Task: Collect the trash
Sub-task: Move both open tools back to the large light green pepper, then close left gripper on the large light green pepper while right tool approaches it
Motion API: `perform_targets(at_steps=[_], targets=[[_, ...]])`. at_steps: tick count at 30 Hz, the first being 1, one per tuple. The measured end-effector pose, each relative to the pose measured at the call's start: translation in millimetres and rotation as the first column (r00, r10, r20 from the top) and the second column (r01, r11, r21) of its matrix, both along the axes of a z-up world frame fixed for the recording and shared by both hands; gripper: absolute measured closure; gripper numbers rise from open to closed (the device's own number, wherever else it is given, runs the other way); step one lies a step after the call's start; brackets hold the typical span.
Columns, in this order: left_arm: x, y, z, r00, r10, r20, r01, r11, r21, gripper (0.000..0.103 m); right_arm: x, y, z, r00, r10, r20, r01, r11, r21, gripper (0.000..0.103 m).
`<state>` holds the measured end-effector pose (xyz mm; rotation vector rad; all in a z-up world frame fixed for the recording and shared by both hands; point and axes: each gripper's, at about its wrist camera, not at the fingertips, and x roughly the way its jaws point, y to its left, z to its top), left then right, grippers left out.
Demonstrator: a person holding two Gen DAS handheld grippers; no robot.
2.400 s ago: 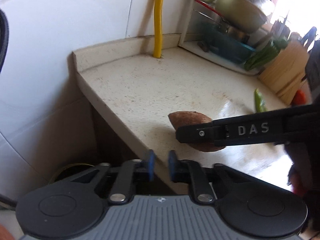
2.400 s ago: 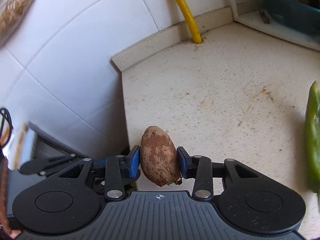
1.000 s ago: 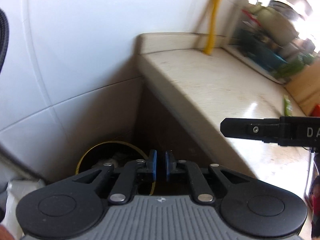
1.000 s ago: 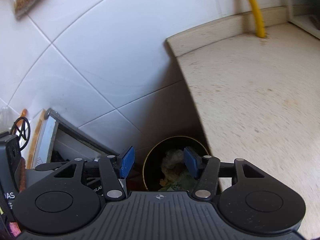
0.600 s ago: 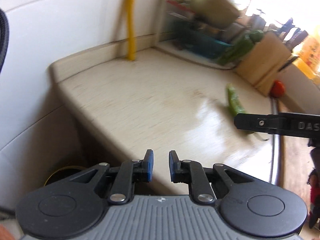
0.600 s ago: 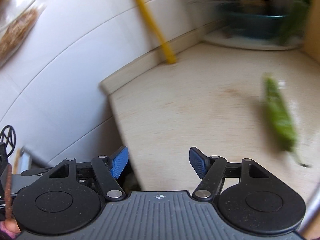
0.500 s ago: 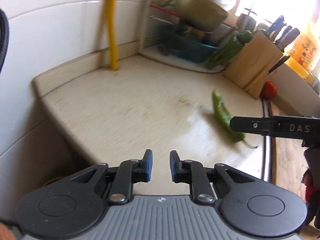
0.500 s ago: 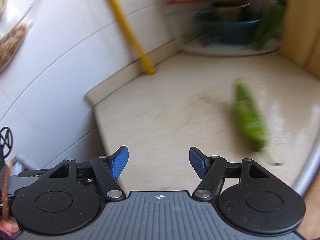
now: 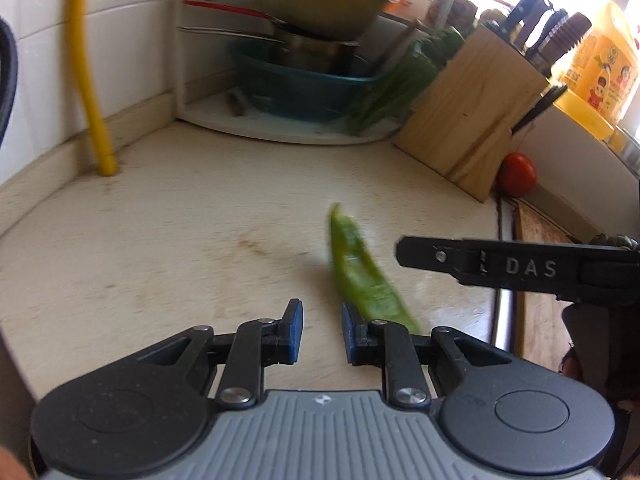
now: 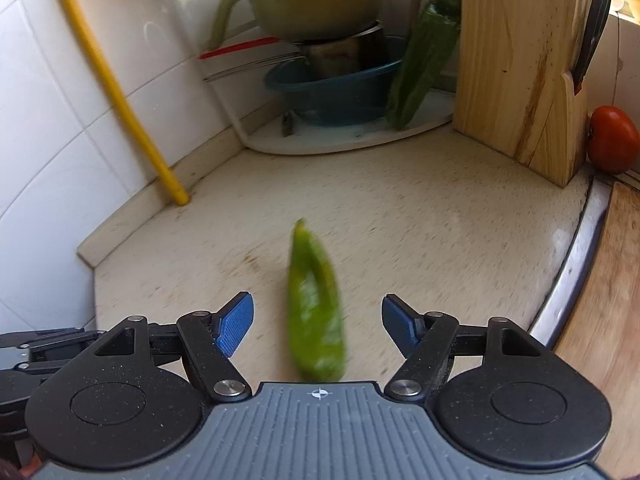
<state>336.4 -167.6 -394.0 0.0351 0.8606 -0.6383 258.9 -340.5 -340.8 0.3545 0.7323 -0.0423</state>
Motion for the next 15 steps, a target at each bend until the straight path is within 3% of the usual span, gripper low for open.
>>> perform_targets(at_steps=[5,8,15], targets=[[4,-37,-5,1.0,-0.021,-0.013,0.022,0.999,0.031,0.082,6,-28,-2,1.0,-0.005,0.015,0.005,1.0,0.024,0.026],[6,-51,-7,1.0,-0.004,-0.016,0.005,0.999,0.048,0.068,4,-42,-3,1.0,-0.01,0.021,0.009,0.998,0.058,0.026],[12,-69,-15,0.999,0.012,-0.031,-0.009,0.995,0.099,0.062,3,-54,-9,0.999,-0.004,0.037,0.0,0.992,0.123,0.023]])
